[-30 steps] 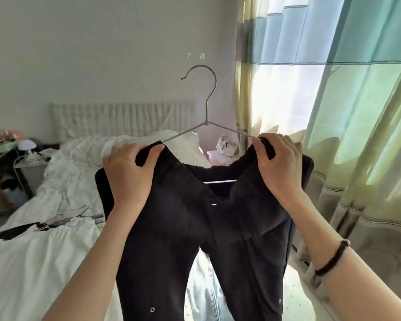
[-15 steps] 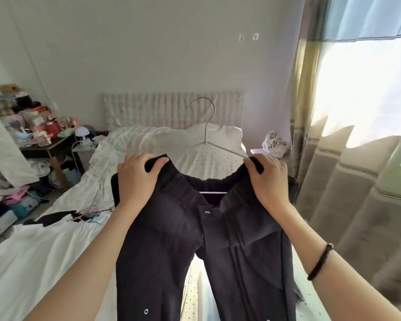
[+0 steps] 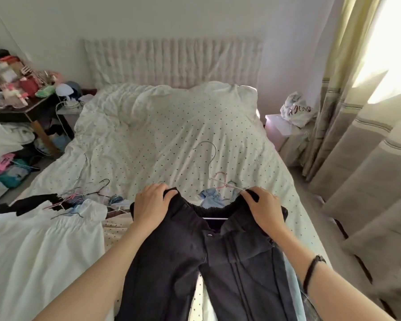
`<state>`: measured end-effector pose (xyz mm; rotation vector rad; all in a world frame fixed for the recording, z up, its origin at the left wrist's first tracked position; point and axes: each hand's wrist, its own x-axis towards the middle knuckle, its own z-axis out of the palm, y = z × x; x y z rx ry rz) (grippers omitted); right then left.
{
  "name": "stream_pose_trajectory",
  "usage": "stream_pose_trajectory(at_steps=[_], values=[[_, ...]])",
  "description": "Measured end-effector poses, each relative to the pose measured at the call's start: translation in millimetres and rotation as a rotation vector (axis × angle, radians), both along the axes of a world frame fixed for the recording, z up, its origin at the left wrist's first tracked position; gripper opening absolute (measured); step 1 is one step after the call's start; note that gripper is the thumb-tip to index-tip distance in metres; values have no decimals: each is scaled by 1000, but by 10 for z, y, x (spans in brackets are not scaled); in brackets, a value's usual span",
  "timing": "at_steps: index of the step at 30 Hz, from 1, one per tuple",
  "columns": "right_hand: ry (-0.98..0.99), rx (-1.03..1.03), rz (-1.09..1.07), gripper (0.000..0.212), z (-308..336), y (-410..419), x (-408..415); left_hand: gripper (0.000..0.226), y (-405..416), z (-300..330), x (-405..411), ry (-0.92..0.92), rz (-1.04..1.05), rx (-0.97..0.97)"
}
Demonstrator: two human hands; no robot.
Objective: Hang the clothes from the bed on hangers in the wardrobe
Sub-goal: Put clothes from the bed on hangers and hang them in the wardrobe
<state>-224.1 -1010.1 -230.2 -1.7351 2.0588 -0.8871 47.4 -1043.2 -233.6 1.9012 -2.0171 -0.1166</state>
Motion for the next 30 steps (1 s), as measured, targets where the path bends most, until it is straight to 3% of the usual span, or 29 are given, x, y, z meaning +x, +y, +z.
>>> stream_pose_trajectory(at_steps=[10, 17, 23, 30], values=[[39, 350, -36, 31, -1309, -958, -113, 43, -1041, -1362, -125, -87, -79, 326], [169, 371, -81, 37, -1678, -1320, -60, 40, -1421, -1802, -202, -34, -60, 422], [143, 571, 8, 52, -1834, -1106, -43, 47, -1291, -2035, -145, 47, -221, 657], [227, 622, 36, 55, -1686, -456, -39, 51, -671, -1869, -346, -62, -414, 588]])
